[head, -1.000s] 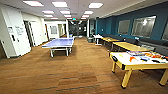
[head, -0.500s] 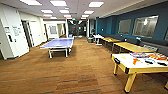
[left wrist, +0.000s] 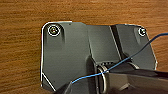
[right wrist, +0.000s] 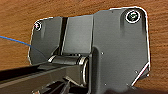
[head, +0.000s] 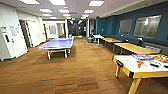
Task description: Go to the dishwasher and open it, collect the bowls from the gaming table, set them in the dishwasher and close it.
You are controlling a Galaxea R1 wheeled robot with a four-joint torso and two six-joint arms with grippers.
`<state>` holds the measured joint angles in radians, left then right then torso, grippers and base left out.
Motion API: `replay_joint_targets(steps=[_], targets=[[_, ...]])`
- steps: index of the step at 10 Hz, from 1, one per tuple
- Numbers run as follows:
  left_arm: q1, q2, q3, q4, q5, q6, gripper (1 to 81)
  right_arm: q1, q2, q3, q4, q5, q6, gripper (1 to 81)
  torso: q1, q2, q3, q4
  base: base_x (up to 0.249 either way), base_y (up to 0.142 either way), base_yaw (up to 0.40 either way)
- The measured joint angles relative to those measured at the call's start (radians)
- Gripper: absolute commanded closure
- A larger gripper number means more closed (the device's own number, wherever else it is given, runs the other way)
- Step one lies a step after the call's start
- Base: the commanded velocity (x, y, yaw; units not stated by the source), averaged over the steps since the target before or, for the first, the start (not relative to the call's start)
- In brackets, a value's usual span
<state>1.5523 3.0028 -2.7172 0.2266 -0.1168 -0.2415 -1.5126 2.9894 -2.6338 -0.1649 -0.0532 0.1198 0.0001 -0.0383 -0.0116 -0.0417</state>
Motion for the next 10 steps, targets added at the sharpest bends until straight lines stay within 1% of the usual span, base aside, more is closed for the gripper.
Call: replay_joint_targets(steps=[6,8,9,10], targets=[[0.0,0.0,0.0,0.0,0.001,0.0,1.0,0.0,0.014,-0.013,0.0,0.0,0.0,1.0,0.0,0.0,0.0,0.0,0.273,0.0,0.0],[-0.012,0.0,0.0,0.0,0.0,0.0,1.0,0.011,0.019,-0.018,0.0,0.002,0.0,1.0,0.002,0.001,-0.001,0.0,0.165,0.0,0.0],[-0.014,0.0,0.0,0.0,-0.003,0.0,1.0,0.013,0.019,-0.022,0.0,0.002,0.0,1.0,0.002,0.001,-0.001,0.0,0.103,0.0,0.0],[-0.008,0.0,0.0,0.0,-0.001,0.0,1.0,0.005,0.019,-0.026,0.0,0.0,0.0,1.0,0.002,0.001,-0.001,0.0,0.0,0.0,0.0]])
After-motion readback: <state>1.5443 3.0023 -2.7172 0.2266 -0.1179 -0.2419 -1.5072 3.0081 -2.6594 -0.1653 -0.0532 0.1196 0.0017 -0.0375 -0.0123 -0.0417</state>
